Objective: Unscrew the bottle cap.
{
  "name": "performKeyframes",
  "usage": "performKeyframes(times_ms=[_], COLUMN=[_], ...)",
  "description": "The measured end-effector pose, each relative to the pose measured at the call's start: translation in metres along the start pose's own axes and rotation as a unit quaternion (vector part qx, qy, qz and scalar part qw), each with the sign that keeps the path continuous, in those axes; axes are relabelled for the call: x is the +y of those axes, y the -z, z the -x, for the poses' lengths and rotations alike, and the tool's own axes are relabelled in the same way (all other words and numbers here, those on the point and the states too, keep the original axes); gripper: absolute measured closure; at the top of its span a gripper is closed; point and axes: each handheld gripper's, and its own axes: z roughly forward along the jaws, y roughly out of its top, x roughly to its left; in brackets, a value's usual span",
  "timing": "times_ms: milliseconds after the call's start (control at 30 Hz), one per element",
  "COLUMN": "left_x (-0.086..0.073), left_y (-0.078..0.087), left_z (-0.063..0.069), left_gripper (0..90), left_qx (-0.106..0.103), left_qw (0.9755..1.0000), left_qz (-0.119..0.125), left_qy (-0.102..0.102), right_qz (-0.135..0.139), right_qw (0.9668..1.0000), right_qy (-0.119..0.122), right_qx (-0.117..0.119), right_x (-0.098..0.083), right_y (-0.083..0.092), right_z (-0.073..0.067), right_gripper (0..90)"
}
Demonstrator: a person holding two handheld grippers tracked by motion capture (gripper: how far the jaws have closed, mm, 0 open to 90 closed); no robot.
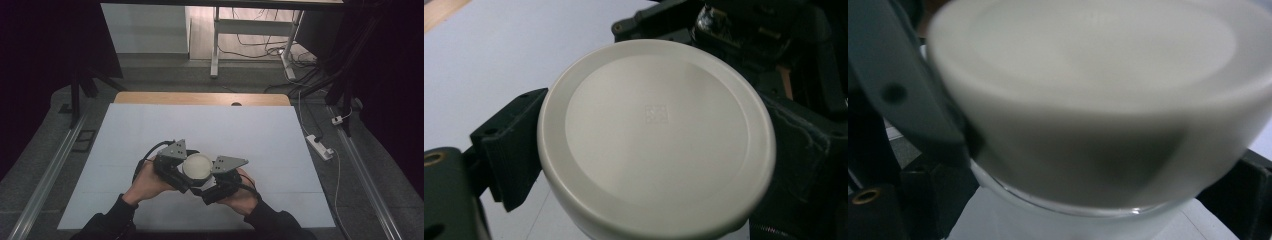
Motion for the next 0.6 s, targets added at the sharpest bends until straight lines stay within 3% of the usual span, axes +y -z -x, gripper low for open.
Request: performKeyframes(times_ms=[600], left_x=[0.000], left_y=[0.025], left_z=[0.002], left_gripper=[8.2], left_qx=[0.031], left_qw=[0.9993], left_qz=[0.019], left_qy=[0.006], right_qz=[0.001], right_qw=[0.9999], right_qy=[-0.003], right_qx=[-0.012], right_x=[-0.002], right_y=[0.001], right_z=[0.005], right_gripper=[6.6])
